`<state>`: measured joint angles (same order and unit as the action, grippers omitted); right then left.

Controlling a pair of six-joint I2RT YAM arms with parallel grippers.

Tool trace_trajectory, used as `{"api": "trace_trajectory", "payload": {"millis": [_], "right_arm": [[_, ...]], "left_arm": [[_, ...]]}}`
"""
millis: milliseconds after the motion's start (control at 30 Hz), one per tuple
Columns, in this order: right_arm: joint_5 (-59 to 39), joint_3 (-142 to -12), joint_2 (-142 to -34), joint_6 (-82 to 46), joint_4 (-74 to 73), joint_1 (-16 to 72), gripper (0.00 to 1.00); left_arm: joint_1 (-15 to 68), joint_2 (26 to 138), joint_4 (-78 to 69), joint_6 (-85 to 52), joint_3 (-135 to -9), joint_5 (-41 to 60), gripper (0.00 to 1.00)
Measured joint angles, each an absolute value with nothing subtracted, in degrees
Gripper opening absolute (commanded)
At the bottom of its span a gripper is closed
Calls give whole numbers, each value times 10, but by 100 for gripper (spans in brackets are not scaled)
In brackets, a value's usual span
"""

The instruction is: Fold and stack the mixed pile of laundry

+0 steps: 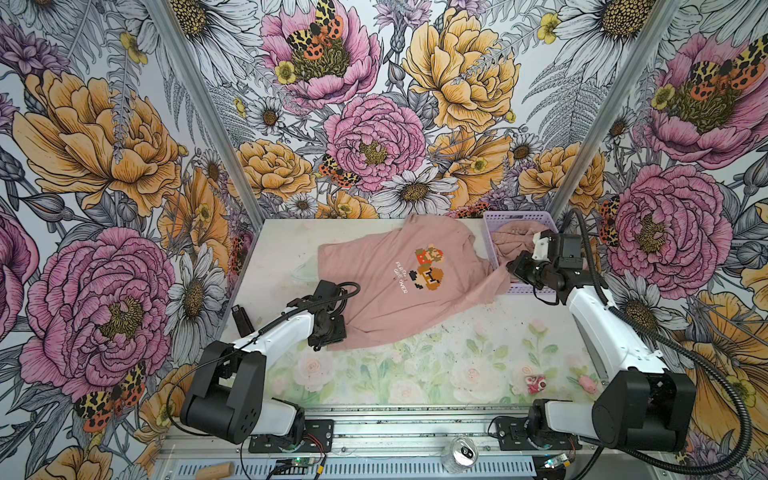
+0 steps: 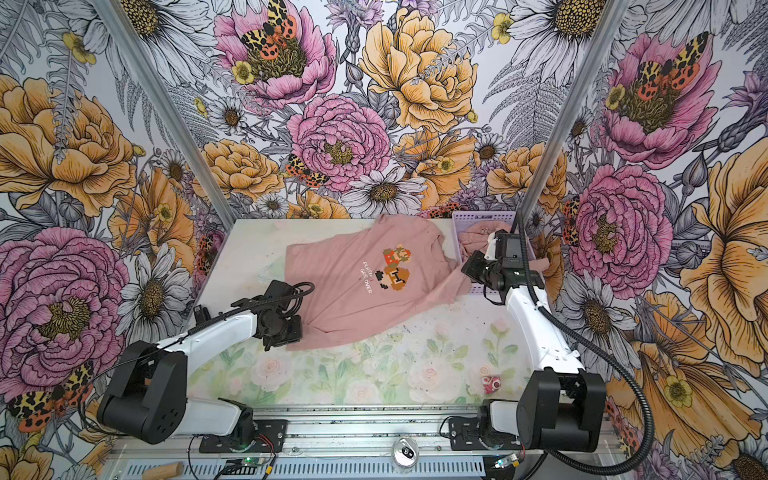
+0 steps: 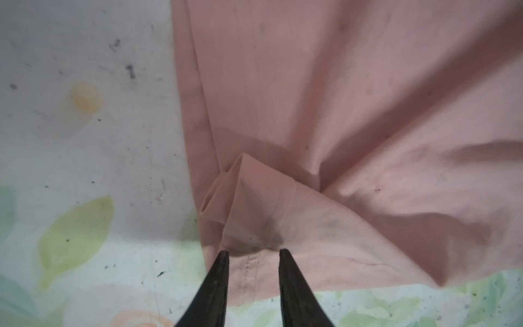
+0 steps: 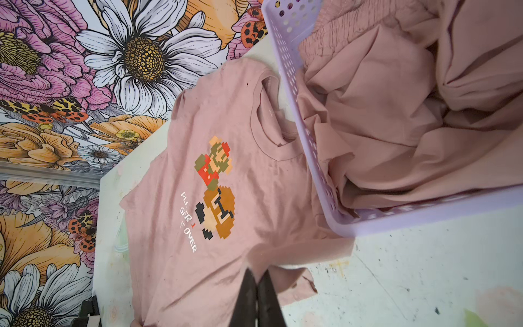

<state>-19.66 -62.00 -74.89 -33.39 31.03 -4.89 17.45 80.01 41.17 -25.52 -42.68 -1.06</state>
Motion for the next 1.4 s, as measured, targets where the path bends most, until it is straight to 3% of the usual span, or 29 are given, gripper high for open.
{"api": "trace_trajectory", "payload": {"millis": [500, 1000, 1400], "right_arm": [[-192, -620, -747, -334, 310, -49, 0], [-192, -620, -747, -334, 310, -49, 0], [-190, -613, -736, -334, 310, -49, 0]], "left_arm": [[187, 854, 422, -250, -450, -39, 35], [194, 857, 422, -251, -454, -39, 15], [196, 809, 435, -256, -449, -41, 15]]}}
